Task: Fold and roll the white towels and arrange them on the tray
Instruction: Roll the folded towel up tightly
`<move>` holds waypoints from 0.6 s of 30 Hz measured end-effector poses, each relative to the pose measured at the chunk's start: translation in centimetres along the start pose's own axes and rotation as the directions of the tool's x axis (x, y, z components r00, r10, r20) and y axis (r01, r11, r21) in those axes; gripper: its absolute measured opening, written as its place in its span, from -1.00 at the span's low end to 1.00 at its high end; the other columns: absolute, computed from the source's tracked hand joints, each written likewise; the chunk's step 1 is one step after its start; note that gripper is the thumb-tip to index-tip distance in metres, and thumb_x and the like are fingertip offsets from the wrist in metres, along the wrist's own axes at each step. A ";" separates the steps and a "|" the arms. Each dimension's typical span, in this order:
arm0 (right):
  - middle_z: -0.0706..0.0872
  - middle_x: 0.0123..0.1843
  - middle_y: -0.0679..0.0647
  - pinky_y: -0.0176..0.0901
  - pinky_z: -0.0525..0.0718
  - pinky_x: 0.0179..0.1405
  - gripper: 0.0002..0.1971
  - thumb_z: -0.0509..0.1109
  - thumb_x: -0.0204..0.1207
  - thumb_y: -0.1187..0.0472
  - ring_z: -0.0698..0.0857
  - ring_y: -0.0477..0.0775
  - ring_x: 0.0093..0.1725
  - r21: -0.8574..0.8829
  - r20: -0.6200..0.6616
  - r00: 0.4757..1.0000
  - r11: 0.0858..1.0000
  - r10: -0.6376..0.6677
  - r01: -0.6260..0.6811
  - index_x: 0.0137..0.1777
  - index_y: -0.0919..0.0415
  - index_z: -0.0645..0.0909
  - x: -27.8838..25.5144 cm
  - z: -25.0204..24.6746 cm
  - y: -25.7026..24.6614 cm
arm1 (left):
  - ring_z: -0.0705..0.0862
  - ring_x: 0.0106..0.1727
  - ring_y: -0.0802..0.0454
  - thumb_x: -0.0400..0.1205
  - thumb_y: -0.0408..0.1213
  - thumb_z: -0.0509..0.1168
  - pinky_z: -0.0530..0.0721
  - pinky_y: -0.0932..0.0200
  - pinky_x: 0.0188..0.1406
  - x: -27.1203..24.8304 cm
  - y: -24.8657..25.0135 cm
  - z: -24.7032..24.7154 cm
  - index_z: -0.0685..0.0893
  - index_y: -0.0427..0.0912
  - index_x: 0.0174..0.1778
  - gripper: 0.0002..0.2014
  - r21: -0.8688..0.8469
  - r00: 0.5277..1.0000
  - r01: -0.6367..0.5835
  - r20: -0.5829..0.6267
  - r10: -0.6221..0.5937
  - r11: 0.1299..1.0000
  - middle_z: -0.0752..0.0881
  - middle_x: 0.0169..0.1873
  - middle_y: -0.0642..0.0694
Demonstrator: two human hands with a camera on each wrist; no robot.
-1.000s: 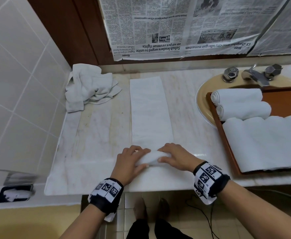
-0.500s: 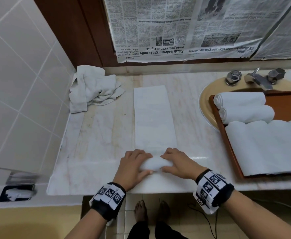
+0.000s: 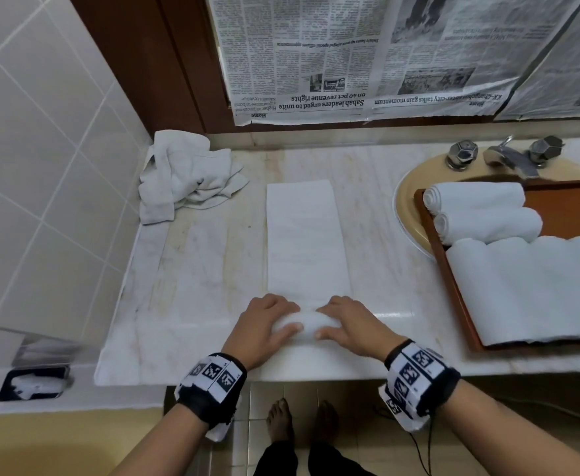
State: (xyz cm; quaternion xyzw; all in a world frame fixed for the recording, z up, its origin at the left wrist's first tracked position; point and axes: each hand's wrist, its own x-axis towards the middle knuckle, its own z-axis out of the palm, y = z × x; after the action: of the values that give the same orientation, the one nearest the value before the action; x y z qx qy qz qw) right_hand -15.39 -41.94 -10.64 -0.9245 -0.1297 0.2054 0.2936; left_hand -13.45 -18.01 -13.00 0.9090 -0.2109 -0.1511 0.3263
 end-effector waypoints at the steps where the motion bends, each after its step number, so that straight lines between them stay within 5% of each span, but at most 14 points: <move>1: 0.66 0.20 0.02 -0.10 0.49 0.23 -0.55 0.44 0.58 -0.14 0.57 0.04 0.20 0.053 0.046 0.998 0.998 0.031 -0.033 0.39 0.04 0.65 0.2 -0.7 -0.2 | 0.46 0.27 0.13 0.55 0.41 0.16 0.50 0.10 0.25 -0.4 0.0 0.2 0.62 0.18 0.36 -0.43 0.041 1.000 -0.030 0.006 0.030 0.999 0.56 0.25 0.21; 5: 0.68 0.18 0.07 -0.01 0.61 0.18 -0.60 0.41 0.60 -0.15 0.65 0.11 0.11 0.147 0.123 0.985 0.979 0.120 -0.138 0.32 0.03 0.53 0.2 -1.4 -0.4 | 0.46 0.25 0.12 0.48 0.46 0.17 0.50 0.08 0.27 -0.9 -0.1 0.8 0.65 0.15 0.37 -0.34 0.050 1.000 0.023 0.017 -0.023 0.998 0.60 0.18 0.21; 8: 0.62 0.17 0.09 0.05 0.59 0.07 -0.67 0.25 0.67 -0.06 0.61 0.17 0.10 -0.281 -0.167 0.984 0.959 -0.067 0.018 0.30 0.11 0.52 -0.9 0.2 -1.1 | 0.50 0.26 0.12 0.48 0.56 0.06 0.47 0.04 0.32 -0.4 -0.4 1.3 0.67 0.19 0.35 -0.28 0.018 0.994 0.103 0.041 -0.103 0.995 0.66 0.16 0.24; 12: 0.63 0.14 0.07 0.02 0.65 0.01 -0.48 0.51 0.30 -0.07 0.64 0.16 0.05 -0.457 -0.154 0.966 0.882 -0.209 0.118 0.23 0.12 0.57 -1.8 2.4 -0.9 | 0.53 0.43 -0.01 0.53 0.53 0.00 0.47 -0.14 0.44 0.1 -0.1 1.4 0.55 0.15 0.52 -0.23 -0.053 0.980 0.190 0.066 -0.186 0.980 0.64 0.40 0.11; 15: 0.63 0.24 0.05 0.01 0.57 0.19 -0.45 0.53 0.36 0.14 0.62 0.18 0.18 -0.359 -0.124 0.981 0.928 -0.150 0.096 0.38 0.09 0.54 -1.1 1.6 -0.4 | 0.39 0.53 0.01 0.67 0.30 0.08 0.38 -0.11 0.46 -0.4 1.5 1.1 0.36 0.21 0.61 -0.42 0.082 0.987 0.160 0.019 -0.162 0.984 0.43 0.55 0.15; 18: 0.58 0.44 0.02 -0.06 0.39 0.41 -0.51 0.39 0.62 0.05 0.52 0.10 0.41 -0.015 -0.019 1.000 1.000 0.001 -0.001 0.53 0.07 0.48 -0.4 -0.4 -0.9 | 0.29 0.49 0.09 0.57 0.39 0.15 0.33 -0.04 0.37 -1.2 1.8 1.1 0.39 0.24 0.56 -0.36 0.180 0.998 0.065 -0.005 -0.065 0.981 0.35 0.51 0.18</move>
State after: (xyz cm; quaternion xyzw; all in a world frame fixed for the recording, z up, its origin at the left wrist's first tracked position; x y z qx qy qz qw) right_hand -15.66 -41.54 -9.67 -0.9287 -0.1279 0.1959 0.2876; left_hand -15.40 -19.27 -12.45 0.9411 -0.1941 -0.1422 0.2374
